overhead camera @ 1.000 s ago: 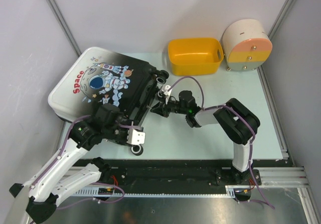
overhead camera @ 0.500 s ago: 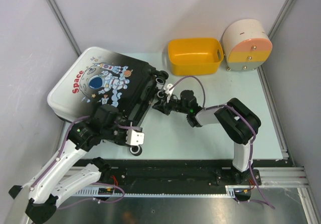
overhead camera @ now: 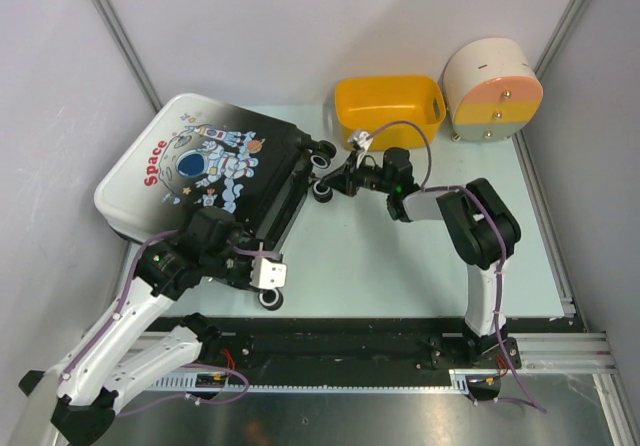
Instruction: Open, take out, and arrange the luggage
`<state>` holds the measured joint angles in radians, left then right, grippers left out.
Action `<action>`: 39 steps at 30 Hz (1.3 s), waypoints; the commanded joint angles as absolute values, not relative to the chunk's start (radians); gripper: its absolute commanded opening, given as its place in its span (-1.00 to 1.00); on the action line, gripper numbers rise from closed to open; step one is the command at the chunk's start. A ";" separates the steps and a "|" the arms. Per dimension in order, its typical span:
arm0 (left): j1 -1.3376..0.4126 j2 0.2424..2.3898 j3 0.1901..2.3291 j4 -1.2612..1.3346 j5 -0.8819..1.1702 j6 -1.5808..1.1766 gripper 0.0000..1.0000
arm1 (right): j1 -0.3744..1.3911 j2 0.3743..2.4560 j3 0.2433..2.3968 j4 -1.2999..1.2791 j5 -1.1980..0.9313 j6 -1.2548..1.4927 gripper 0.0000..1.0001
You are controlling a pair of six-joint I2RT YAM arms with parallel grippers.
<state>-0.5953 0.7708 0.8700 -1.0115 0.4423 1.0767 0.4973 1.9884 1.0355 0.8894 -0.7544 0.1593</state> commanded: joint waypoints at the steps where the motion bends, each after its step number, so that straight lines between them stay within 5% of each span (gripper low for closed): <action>1: -0.539 0.798 0.819 -1.336 0.382 1.048 -0.85 | 0.388 2.057 1.153 0.928 -0.667 0.163 -1.00; 33: -0.499 0.870 0.813 -1.396 0.463 1.186 -0.89 | 0.293 2.634 2.099 0.868 -0.615 0.439 -1.00; 34: -0.499 0.870 0.822 -1.396 0.471 1.178 -0.81 | 0.296 2.628 2.074 0.870 -0.620 0.440 -1.00; 37: -0.486 0.890 0.929 -1.335 0.483 1.091 -0.09 | 0.311 2.579 1.964 0.894 -0.652 0.420 -1.00; 38: -0.486 0.928 0.974 -1.333 0.497 1.077 0.51 | 0.314 2.566 1.941 0.909 -0.666 0.413 -1.00; 39: -0.485 0.951 1.089 -1.333 0.540 1.042 0.88 | 0.321 2.562 1.922 0.911 -0.672 0.411 -1.00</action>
<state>-0.5026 0.8806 0.9268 -1.0241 0.4881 1.1622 0.3649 2.6137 1.9892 0.8547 -0.8902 0.4805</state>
